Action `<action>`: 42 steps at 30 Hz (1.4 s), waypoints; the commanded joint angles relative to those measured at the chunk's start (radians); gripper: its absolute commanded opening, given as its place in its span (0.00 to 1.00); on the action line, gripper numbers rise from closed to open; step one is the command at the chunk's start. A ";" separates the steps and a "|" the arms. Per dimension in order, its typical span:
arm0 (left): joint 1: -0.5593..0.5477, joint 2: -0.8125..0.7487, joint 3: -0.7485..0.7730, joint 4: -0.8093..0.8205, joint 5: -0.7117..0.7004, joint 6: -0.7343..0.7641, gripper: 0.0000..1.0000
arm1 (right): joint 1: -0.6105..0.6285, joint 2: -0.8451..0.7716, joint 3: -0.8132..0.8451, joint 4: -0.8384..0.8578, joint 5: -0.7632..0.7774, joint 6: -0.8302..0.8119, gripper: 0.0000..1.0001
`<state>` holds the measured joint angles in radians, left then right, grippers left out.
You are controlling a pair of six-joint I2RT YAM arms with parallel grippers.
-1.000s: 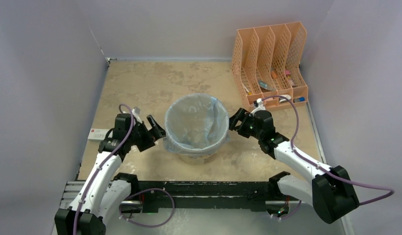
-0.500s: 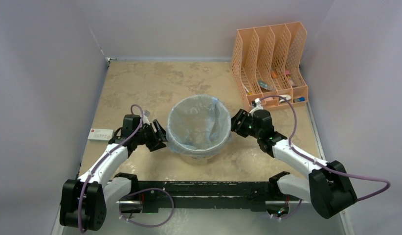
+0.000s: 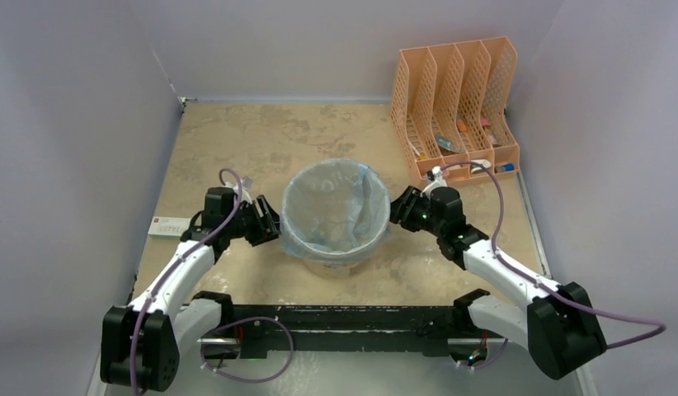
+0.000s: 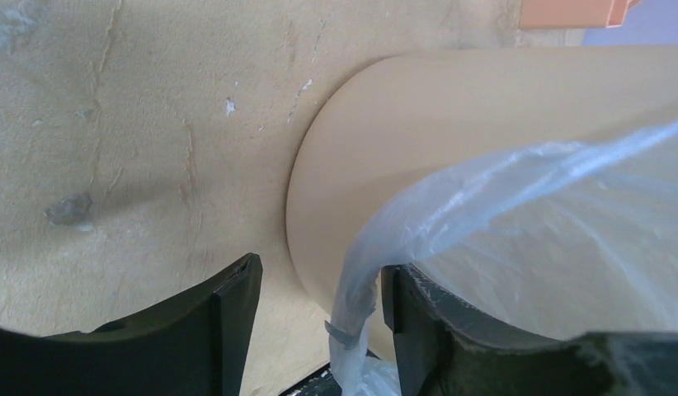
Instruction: Put the trash bags into the trash bin
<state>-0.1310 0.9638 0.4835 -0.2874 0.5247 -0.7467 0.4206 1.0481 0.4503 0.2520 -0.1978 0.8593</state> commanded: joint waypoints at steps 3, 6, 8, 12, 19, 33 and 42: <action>0.004 0.144 0.026 0.126 0.102 0.046 0.43 | 0.004 0.097 0.013 0.057 -0.051 -0.044 0.37; 0.004 0.177 0.015 0.181 0.116 0.040 0.39 | 0.003 0.121 -0.009 0.076 -0.070 -0.036 0.34; 0.003 0.194 0.010 0.220 0.131 0.031 0.37 | 0.003 0.128 -0.017 0.075 -0.069 -0.031 0.36; 0.002 0.221 0.009 0.255 0.146 0.030 0.35 | 0.003 0.137 -0.017 0.056 -0.067 -0.030 0.39; 0.002 0.243 0.024 0.271 0.143 0.029 0.36 | 0.003 0.192 -0.053 0.125 -0.097 -0.004 0.42; -0.004 0.195 0.049 0.233 0.065 -0.002 0.53 | 0.003 0.032 -0.013 -0.037 0.072 0.013 0.58; -0.004 0.070 0.043 0.105 0.030 -0.016 0.60 | 0.004 -0.103 -0.034 -0.145 0.026 0.015 0.62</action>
<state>-0.1314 1.0748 0.4889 -0.1215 0.5682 -0.7593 0.4202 0.9737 0.4015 0.1829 -0.1505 0.8703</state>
